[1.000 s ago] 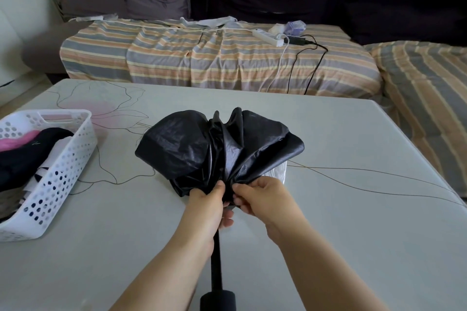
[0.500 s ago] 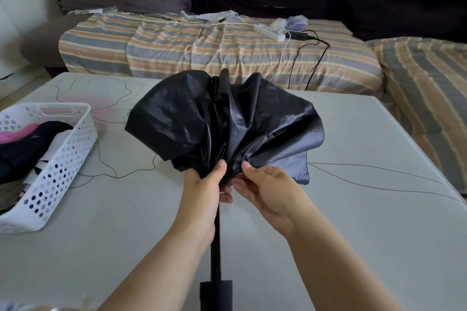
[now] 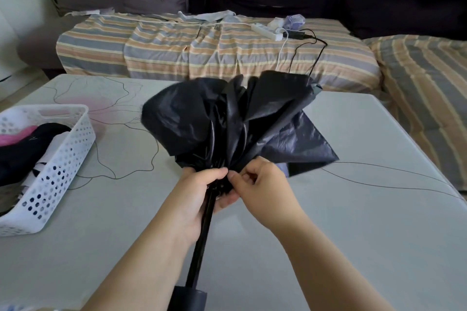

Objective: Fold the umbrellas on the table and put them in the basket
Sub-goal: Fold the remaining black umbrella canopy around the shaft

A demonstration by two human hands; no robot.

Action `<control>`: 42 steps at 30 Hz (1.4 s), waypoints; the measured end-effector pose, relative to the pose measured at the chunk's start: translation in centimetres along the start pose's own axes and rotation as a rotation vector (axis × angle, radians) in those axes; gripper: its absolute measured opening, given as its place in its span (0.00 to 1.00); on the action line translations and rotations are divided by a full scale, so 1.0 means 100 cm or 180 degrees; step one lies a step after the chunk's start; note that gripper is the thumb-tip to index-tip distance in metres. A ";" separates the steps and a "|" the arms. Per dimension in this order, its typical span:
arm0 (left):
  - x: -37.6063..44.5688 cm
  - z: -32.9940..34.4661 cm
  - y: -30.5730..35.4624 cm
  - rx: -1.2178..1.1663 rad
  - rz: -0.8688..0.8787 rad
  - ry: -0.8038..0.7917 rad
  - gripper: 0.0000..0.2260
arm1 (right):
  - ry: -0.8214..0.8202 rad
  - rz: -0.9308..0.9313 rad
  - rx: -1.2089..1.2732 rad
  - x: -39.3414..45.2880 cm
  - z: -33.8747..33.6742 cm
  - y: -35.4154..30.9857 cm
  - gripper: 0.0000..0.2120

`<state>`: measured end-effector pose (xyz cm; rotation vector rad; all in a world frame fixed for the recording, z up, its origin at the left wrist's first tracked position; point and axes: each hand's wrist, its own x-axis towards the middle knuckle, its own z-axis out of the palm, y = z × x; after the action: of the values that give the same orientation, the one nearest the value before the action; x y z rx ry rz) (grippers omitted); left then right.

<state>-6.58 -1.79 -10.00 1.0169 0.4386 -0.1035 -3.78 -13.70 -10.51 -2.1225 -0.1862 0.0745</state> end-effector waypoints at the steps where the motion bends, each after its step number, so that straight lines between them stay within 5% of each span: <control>1: 0.001 -0.001 0.000 0.0009 -0.0061 -0.0018 0.14 | -0.0018 -0.0013 -0.0015 -0.001 0.001 0.000 0.15; 9: 0.003 0.003 -0.006 -0.0072 -0.0036 0.0005 0.19 | 0.0077 0.0070 0.0360 -0.004 0.000 -0.001 0.15; 15: 0.004 0.005 -0.003 -0.0534 0.0207 -0.0253 0.18 | 0.0170 0.0128 0.1181 -0.002 -0.015 -0.007 0.05; 19: 0.004 0.007 0.001 -0.0909 0.0098 -0.0114 0.02 | 0.0773 0.0527 0.1004 0.008 -0.030 0.014 0.04; 24: 0.006 0.006 0.002 -0.1146 -0.0094 0.0080 0.06 | -0.0022 0.1117 0.0996 0.011 -0.014 0.025 0.07; 30: 0.003 0.006 0.000 -0.1141 -0.0089 -0.0021 0.04 | 0.0039 0.1786 0.1472 0.018 -0.014 0.029 0.09; 36: 0.004 0.008 0.002 -0.0953 -0.0030 -0.0093 0.03 | 0.0552 0.0384 0.0520 0.009 -0.020 0.010 0.06; 40: 0.005 0.013 -0.007 -0.0355 0.0163 -0.0036 0.06 | -0.0157 0.0601 0.0760 -0.003 -0.009 -0.013 0.20; 42: 0.003 0.018 -0.012 -0.0231 0.0214 0.0121 0.09 | 0.0074 0.0711 0.0545 -0.004 -0.013 -0.015 0.21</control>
<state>-6.10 -3.95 -10.27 0.9624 0.4393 -0.0080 -4.13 -14.04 -8.54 -1.9648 0.0697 0.1904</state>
